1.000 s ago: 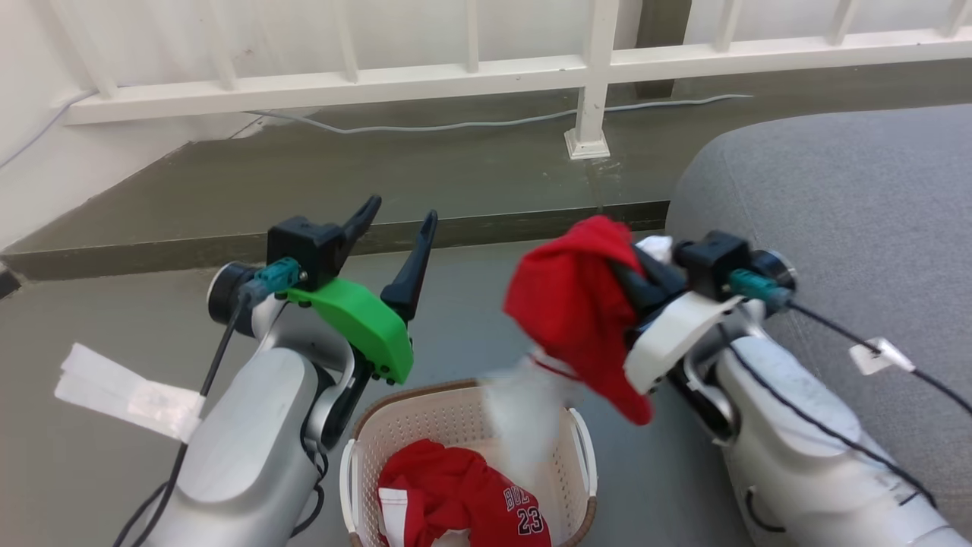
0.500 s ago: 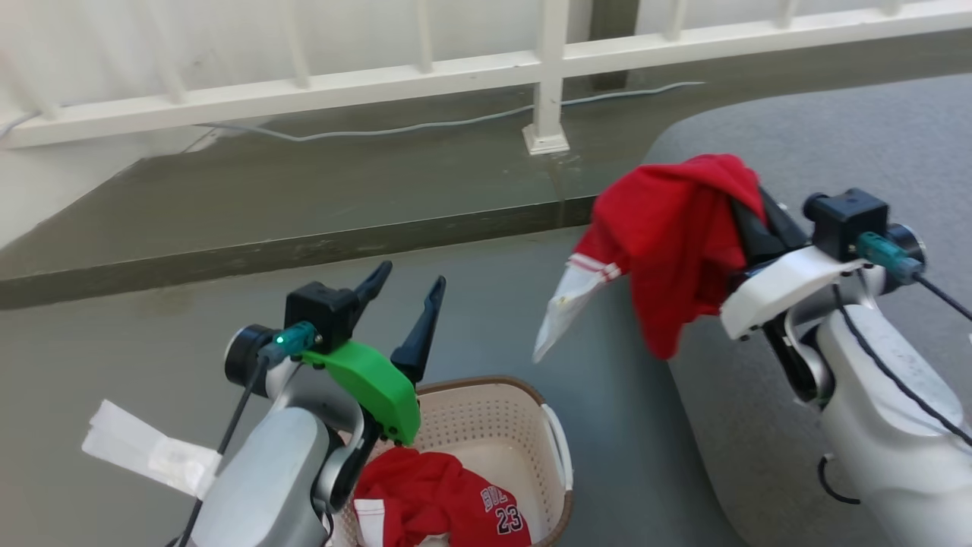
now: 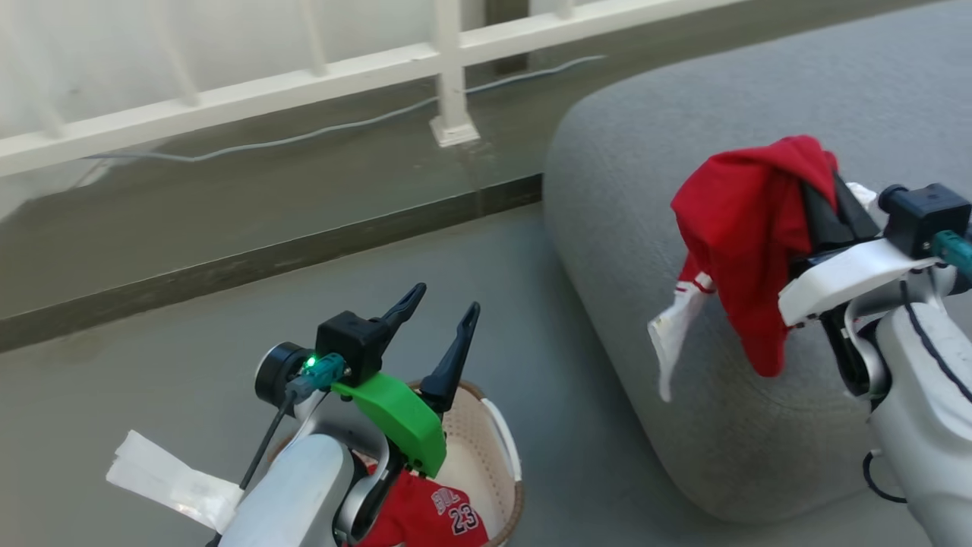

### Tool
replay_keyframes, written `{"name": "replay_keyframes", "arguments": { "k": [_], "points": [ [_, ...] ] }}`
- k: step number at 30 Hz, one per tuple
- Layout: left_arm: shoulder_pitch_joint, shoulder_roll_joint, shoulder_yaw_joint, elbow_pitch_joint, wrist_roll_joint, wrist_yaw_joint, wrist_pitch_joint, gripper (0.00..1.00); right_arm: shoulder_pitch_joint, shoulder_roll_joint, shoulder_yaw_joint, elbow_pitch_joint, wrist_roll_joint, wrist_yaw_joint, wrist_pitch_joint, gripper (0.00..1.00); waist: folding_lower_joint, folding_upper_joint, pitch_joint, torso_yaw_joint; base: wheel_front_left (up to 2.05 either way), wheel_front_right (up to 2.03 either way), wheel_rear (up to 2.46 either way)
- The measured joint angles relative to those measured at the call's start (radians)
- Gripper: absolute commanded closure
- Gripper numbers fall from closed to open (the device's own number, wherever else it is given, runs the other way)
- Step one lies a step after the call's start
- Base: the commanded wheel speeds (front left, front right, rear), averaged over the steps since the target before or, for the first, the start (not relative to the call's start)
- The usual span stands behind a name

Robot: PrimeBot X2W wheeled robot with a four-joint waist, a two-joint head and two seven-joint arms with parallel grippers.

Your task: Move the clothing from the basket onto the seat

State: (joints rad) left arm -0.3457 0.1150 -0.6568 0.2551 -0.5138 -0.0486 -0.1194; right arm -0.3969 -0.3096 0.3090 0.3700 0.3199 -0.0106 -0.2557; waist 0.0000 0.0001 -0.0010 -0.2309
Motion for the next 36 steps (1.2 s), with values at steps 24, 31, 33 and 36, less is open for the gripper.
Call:
{"name": "replay_keyframes", "arguments": {
  "k": [24, 31, 33, 36],
  "points": [
    [-0.095, 0.006, -0.075, -0.123, 0.123, 0.002, 0.059, 0.0, -0.086, -0.015, -0.111, -0.093, 0.047, 0.008, 0.0, 1.0, 0.0, 0.0, 0.244, -0.121, 0.0, 0.0, 0.0],
    [-0.153, 0.025, -0.109, -0.175, 0.178, 0.0, 0.104, 0.0, -0.291, -0.064, -0.155, -0.075, 0.052, 0.018, 0.006, 1.0, 0.0, 0.0, 0.338, -0.099, 0.0, 0.0, 0.0],
    [-0.165, 0.027, -0.119, -0.188, 0.181, -0.002, 0.114, 0.0, -0.355, -0.079, -0.173, -0.068, 0.054, 0.018, 0.012, 1.0, 0.0, 0.0, 0.364, -0.09, 0.0, 0.0, 0.0],
    [-0.181, 0.026, -0.123, -0.215, 0.184, -0.004, 0.122, 0.0, -0.447, -0.104, -0.206, -0.057, 0.058, 0.011, 0.027, 1.0, 0.0, 0.0, 0.405, -0.075, 0.0, 0.0, 0.0]
  ]
}}
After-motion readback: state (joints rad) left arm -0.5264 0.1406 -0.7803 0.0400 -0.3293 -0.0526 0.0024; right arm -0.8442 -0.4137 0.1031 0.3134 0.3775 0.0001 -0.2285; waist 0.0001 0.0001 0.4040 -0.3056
